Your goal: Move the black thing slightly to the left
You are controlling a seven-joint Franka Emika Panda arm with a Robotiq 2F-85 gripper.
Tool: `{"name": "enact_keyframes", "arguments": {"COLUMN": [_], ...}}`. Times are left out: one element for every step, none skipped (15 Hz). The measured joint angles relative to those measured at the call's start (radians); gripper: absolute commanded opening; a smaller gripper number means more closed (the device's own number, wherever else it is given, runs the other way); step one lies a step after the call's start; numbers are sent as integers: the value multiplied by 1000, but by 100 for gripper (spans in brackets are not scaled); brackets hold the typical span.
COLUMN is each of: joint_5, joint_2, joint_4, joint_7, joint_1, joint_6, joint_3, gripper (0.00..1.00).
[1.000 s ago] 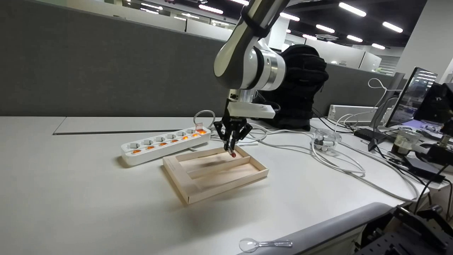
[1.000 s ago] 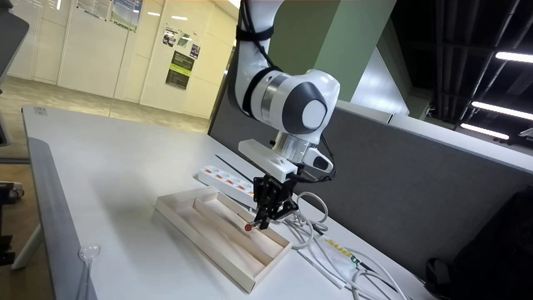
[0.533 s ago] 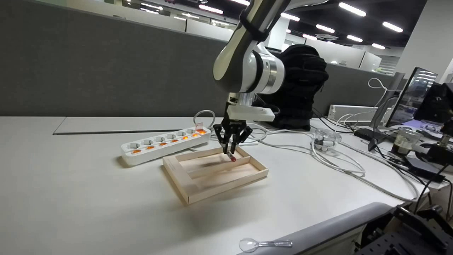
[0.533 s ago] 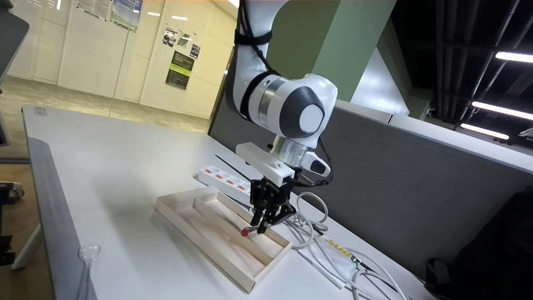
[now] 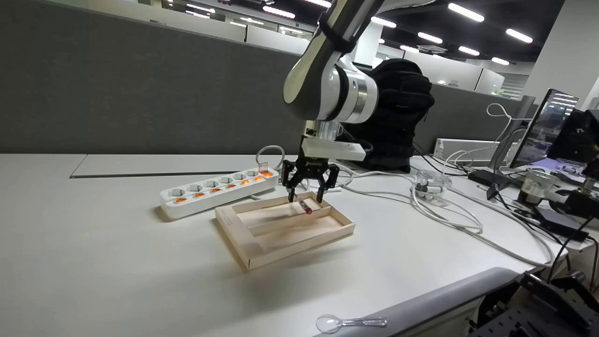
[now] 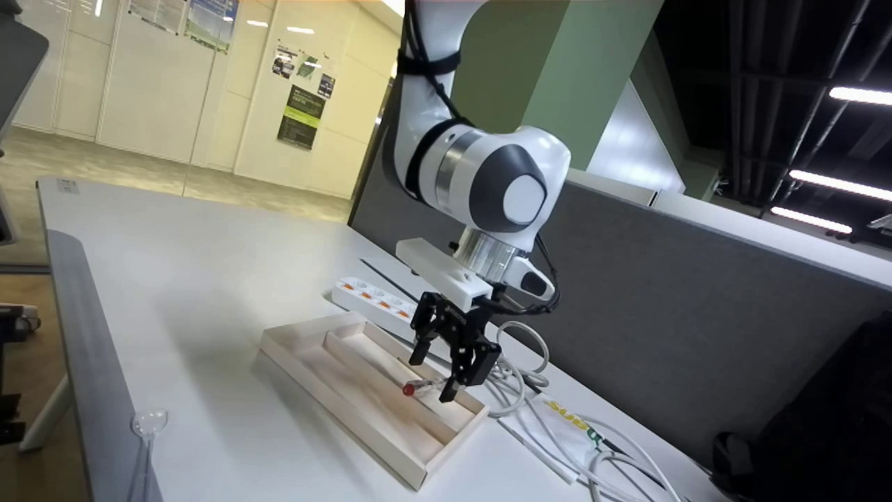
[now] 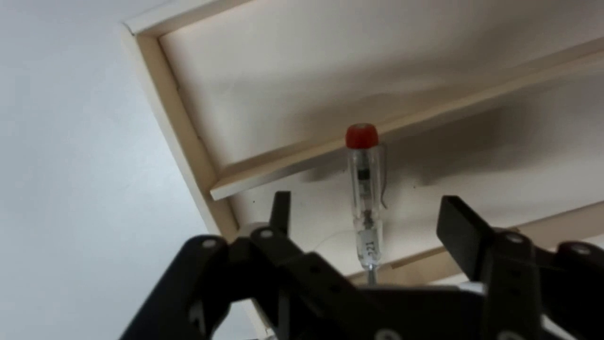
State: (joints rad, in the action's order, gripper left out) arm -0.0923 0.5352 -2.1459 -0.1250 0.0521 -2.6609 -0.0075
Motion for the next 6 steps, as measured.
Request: {"name": "enact_keyframes", "arguments": {"joint_5": [-12, -20, -26, -30, -31, -31], "joint_2": [-8, -19, -33, -47, -61, -75], "joint_4": [1, 1, 1, 1, 0, 0], "joint_7": [-1, -2, -4, -6, -10, -14], "joint_1": [-4, -10, -15, -22, -27, -30], "joint_6": [29, 59, 86, 109, 128, 141], "joint_3": [0, -1, -2, -3, -6, -11], "gripper": [100, 100, 100, 100, 100, 100]}}
